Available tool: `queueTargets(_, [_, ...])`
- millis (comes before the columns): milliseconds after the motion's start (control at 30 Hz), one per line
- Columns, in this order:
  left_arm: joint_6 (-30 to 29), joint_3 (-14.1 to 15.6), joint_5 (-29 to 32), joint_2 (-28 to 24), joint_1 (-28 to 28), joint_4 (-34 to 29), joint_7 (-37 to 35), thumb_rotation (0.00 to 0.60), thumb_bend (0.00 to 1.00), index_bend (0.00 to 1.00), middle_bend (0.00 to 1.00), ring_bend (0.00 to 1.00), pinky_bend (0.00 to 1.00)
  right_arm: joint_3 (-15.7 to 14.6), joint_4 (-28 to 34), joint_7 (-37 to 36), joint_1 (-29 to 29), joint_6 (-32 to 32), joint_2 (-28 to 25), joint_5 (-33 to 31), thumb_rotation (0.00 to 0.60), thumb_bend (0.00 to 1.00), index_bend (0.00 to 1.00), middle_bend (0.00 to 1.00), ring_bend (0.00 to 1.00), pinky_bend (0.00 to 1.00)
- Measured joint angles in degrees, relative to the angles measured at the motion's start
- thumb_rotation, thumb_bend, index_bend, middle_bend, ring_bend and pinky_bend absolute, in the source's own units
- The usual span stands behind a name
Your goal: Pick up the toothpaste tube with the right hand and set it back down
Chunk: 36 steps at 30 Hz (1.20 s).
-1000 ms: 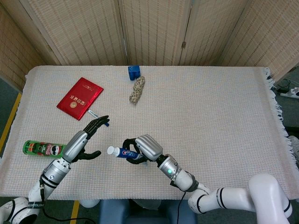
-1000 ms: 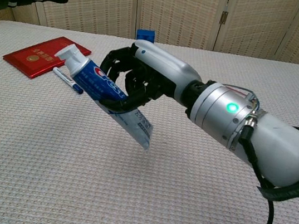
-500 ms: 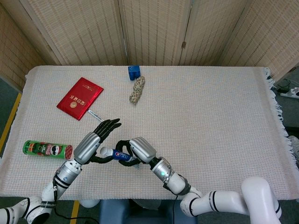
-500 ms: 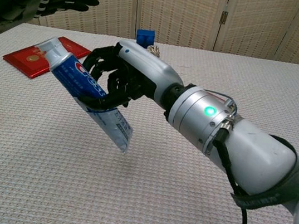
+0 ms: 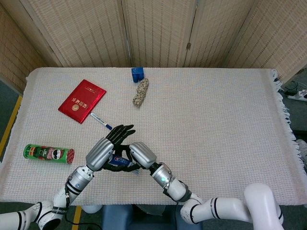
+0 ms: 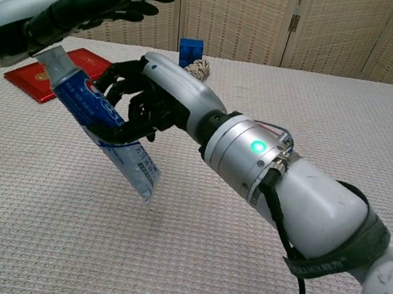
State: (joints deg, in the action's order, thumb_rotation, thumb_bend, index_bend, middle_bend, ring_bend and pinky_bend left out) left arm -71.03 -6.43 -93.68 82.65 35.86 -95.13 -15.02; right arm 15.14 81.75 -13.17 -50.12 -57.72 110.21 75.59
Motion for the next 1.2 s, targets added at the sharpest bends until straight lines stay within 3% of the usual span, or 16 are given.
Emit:
queueTargets(300, [-0.7, 0.0, 0.1, 2.1, 0.3, 1.3, -0.2, 0.033, 0.14, 0.00, 0.04, 0.00, 0.00, 0.5, -1.9, -2.3, 0.5, -2.2, 2.6, 2.0, 0.600, 0.87, 0.72, 0.63, 0.73, 0.71])
queueTargets(833, [-3.6, -0.2, -0.6, 5.0, -0.3, 3.7, 5.8, 0.023, 0.14, 0.00, 0.04, 0.00, 0.00, 1.3, -1.9, -4.2, 1.5, -2.7, 4.4, 2.4, 0.600, 0.87, 0.72, 0.63, 0.73, 0.71])
queueTargets(1200, [-4.3, -0.1, -0.3, 2.4, -1.0, 2.9, 4.0, 0.019, 0.14, 0.00, 0.04, 0.00, 0.00, -0.1, -1.0, 1.3, 1.9, -0.3, 0.4, 2.0, 0.600, 0.87, 0.72, 0.63, 0.73, 0.71])
